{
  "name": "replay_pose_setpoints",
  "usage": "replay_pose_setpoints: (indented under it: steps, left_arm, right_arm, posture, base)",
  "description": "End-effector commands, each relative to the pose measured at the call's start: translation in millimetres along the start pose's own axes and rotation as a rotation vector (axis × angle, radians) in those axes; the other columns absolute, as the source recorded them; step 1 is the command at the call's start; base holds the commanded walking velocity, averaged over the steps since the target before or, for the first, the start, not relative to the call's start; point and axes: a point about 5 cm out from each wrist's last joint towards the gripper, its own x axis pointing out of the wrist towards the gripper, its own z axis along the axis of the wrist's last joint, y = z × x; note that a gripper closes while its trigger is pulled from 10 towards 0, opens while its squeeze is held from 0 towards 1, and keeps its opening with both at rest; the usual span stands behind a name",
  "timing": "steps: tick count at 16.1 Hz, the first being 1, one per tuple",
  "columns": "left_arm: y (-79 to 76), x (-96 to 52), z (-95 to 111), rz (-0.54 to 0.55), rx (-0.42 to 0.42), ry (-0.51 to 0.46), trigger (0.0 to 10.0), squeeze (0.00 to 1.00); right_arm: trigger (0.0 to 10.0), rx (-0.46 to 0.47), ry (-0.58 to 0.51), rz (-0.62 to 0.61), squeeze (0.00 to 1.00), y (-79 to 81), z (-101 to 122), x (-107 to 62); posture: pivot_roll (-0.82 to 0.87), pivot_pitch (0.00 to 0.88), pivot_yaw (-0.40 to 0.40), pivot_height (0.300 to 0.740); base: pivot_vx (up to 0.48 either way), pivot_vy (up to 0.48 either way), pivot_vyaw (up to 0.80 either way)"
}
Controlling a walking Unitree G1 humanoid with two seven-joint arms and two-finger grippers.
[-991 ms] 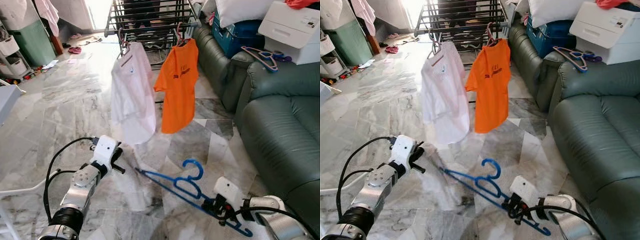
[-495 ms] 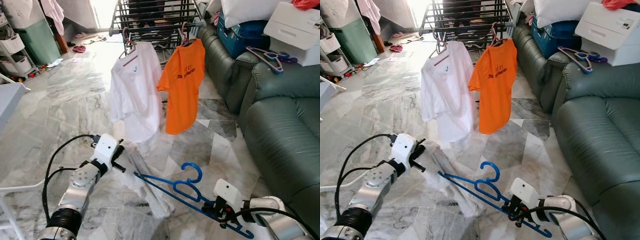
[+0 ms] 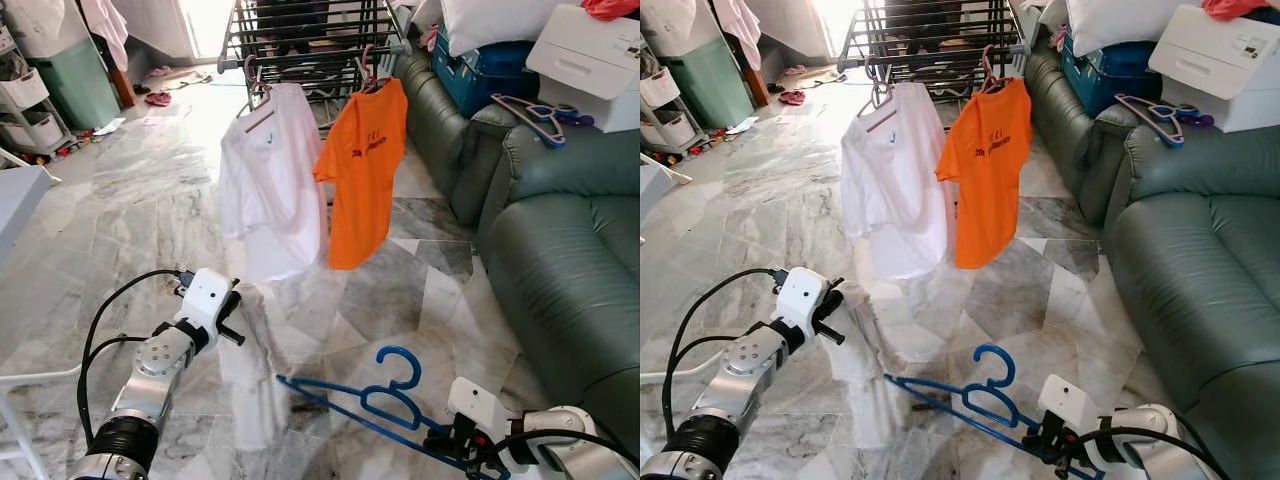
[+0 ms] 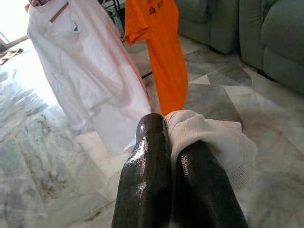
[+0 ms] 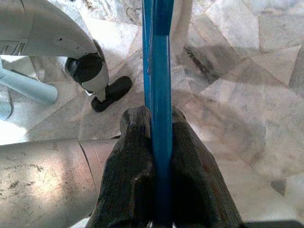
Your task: Hang hanger
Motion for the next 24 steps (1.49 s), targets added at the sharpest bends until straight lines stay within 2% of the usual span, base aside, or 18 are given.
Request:
replay_pose_setpoints:
  steps: [1, 5, 10, 16, 20, 24]
  left_arm:
    - [6.6, -1.1, 7, 0.004, 0.038, -0.027, 10.0, 0.00]
    - [5.9, -4.5, 9, -0.024, 0.051, -0.043, 10.0, 0.00]
    - [0.0, -8.5, 19, -0.091, 0.068, -0.087, 10.0, 0.00]
    - [-3.5, -12.5, 27, -0.125, 0.083, -0.115, 10.0, 0.00]
    - [-12.1, -13.4, 38, -0.168, 0.081, -0.162, 10.0, 0.00]
    - [-13.7, -14.5, 39, -0.173, 0.085, -0.155, 10.0, 0.00]
  right_arm:
    - [10.0, -0.011, -0.006, -0.026, 0.00, -7.0, 2, -5.6]
    - [10.0, -0.007, 0.002, -0.063, 0.00, -14.9, -1, -10.1]
    - [10.0, -0.015, 0.000, -0.167, 0.00, -29.8, 0, -10.7]
    - [10.0, -0.019, -0.009, -0.184, 0.00, -35.1, 1, -6.4]
    - [10.0, -0.029, -0.015, -0.176, 0.00, -38.1, 7, 0.8]
    - [10.0, -0.036, -0.029, -0.159, 0.00, -36.8, 10, 6.5]
  posture:
    - [-0.15, 0.000, 0.064, 0.740]
    - [-0.14, 0.000, 0.065, 0.740]
    - [-0.13, 0.000, 0.067, 0.740]
    - [-0.12, 0.000, 0.067, 0.740]
    - [-0.12, 0.000, 0.065, 0.740]
    - [-0.11, 0.000, 0.065, 0.740]
  base:
    - [0.000, 0.000, 0.00]
    - [0.000, 0.000, 0.00]
    - [0.000, 0.000, 0.00]
    - [0.000, 0.000, 0.00]
    - [0.000, 0.000, 0.00]
    - [0.000, 0.000, 0.00]
